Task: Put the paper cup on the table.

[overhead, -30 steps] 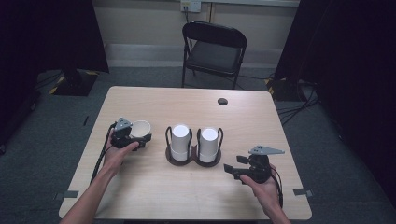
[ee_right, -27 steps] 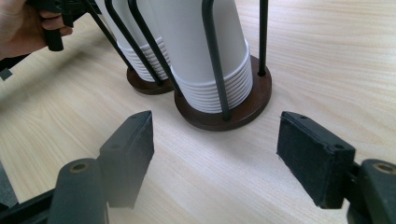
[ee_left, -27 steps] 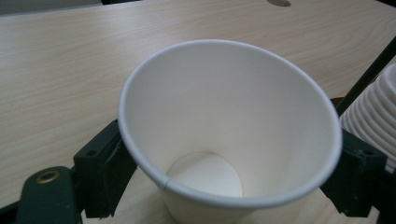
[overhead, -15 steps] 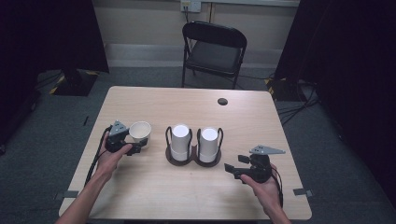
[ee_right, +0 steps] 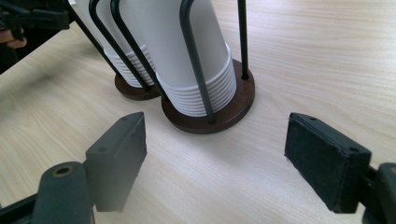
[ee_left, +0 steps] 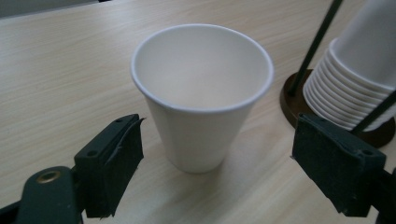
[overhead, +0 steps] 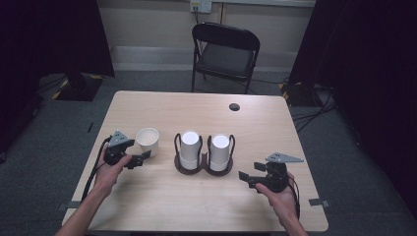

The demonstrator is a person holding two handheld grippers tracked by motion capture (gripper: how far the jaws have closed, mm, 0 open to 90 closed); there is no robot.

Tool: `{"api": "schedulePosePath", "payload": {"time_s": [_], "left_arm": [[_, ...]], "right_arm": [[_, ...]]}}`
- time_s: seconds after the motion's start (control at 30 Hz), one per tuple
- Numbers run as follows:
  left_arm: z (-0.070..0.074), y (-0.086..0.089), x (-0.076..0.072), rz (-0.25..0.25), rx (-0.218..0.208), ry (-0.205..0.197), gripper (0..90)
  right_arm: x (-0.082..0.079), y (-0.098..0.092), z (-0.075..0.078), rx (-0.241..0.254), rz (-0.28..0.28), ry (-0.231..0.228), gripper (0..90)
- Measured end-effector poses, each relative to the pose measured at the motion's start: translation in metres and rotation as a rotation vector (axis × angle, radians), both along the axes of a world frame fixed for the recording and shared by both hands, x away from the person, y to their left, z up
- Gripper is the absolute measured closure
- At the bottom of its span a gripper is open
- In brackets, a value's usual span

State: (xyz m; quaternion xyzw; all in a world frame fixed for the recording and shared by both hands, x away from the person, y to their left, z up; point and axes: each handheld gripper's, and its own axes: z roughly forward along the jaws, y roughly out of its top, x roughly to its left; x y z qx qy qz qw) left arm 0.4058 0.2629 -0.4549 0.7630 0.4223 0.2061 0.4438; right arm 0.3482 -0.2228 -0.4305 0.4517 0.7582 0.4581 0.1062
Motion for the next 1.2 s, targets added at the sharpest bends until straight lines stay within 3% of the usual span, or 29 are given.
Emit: {"api": "schedulePosePath", "payload": {"time_s": [0.1, 0.27, 0.47, 0.73, 1.0, 1.1, 1.2], "left_arm": [[0.002, -0.004, -0.008, -0.016, 0.02, 0.005, 16.2], [0.012, -0.011, -0.019, -0.001, 0.029, 0.003, 16.6], [0.023, -0.024, -0.038, -0.024, -0.006, -0.001, 16.6], [0.034, -0.043, -0.053, -0.023, -0.001, -0.017, 16.2], [0.03, -0.063, -0.075, -0.084, -0.032, 0.02, 15.8], [0.026, -0.067, -0.081, -0.096, -0.016, 0.001, 15.7], [0.022, -0.071, -0.087, -0.087, -0.007, 0.007, 15.7]], "right_arm": [[0.0, -0.001, 0.0, -0.001, -0.007, 0.003, 20.8], [0.0, -0.002, -0.001, -0.002, -0.009, 0.005, 21.1], [0.001, -0.002, -0.001, -0.003, -0.008, 0.007, 21.5], [0.001, -0.001, -0.002, -0.003, -0.003, 0.005, 21.9], [0.0, -0.001, -0.002, 0.001, -0.003, 0.004, 21.9], [0.0, -0.001, -0.003, -0.002, -0.001, 0.004, 21.9], [-0.001, 0.0, -0.004, -0.003, 0.004, 0.003, 21.9]]}}
